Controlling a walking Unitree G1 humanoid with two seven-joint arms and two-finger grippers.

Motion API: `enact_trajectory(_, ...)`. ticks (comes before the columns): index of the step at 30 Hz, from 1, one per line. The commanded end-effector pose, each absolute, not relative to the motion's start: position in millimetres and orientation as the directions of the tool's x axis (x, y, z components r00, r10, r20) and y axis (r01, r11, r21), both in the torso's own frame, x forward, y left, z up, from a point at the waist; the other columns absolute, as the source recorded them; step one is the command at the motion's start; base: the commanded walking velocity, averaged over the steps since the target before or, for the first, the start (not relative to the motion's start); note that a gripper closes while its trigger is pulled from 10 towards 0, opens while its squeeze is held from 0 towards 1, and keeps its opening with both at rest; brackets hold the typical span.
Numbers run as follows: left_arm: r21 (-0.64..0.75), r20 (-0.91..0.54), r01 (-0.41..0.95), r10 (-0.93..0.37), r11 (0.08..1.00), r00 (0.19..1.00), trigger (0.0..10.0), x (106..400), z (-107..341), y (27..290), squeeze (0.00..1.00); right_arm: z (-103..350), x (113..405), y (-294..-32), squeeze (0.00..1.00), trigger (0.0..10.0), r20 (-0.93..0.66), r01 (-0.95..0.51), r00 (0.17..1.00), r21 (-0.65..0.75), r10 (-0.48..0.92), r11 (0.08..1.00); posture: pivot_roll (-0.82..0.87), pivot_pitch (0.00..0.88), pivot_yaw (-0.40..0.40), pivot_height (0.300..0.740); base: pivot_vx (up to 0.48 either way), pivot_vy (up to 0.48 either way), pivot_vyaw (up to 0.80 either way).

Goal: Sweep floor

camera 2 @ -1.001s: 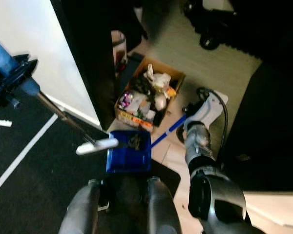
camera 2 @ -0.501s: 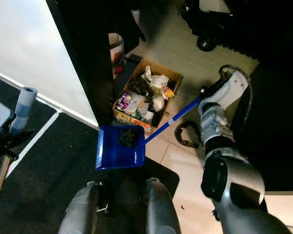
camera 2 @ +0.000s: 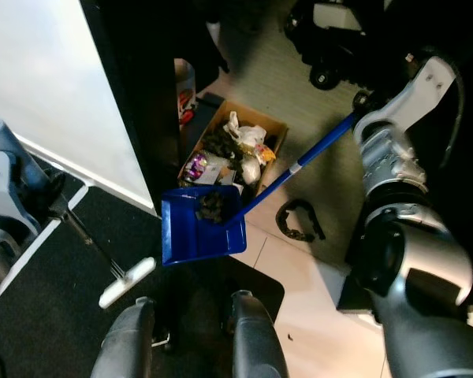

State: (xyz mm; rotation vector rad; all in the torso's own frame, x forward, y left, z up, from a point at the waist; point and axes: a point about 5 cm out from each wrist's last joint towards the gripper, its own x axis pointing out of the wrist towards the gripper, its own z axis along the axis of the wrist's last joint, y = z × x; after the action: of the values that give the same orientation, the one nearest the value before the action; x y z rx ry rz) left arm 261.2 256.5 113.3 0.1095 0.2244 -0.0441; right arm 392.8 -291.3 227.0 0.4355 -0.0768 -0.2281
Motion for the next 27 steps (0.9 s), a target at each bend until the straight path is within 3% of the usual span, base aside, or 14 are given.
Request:
enact_trajectory(1, 0.096, -0.263, 0.041, -0.014, 0.995, 0.965, 10.0, 258.6, 102.4, 251.0, 0.0, 247.6, 391.7, -300.6, 0.0, 10.0, 0.093, 0.2, 0.958, 0.459, -0.271, 0.866, 0.0, 0.133, -0.086, 0.74, 0.0, 0.0, 0.0)
enact_trajectory(7, 0.182, -0.268, 0.034, 0.016, 0.983, 0.963, 10.0, 260.9, 78.7, 233.4, 0.0, 285.4, 383.5, -322.1, 0.0, 10.0, 0.251, 0.215, 0.872, 0.574, -0.42, 0.79, 0.01, 0.125, -0.094, 0.74, 0.0, 0.0, 0.0)
enact_trajectory(13, 0.233, -0.183, -0.028, 0.072, 0.972, 0.981, 10.0, 265.5, 79.7, 233.6, 0.0, 279.6, 376.2, -333.5, 0.0, 10.0, 0.23, 0.325, 0.805, 0.601, -0.547, 0.73, 0.01, 0.123, -0.094, 0.74, 0.0, 0.0, 0.0)
enact_trajectory(20, 0.238, 0.006, -0.252, 0.258, 0.938, 0.966, 10.0, 266.8, 93.9, 253.8, 0.0, 274.5, 373.0, -334.6, 0.0, 10.0, 0.213, 0.412, 0.735, 0.615, -0.644, 0.672, 0.02, 0.12, -0.088, 0.74, 0.0, 0.0, 0.0)
enact_trajectory(27, 0.225, 0.026, -0.273, 0.274, 0.935, 0.961, 10.0, 263.8, 93.7, 257.8, 0.0, 264.0, 373.0, -332.2, 0.0, 10.0, 0.166, 0.482, 0.714, 0.589, -0.681, 0.649, 0.03, 0.122, -0.091, 0.74, 0.297, 0.0, 0.0)
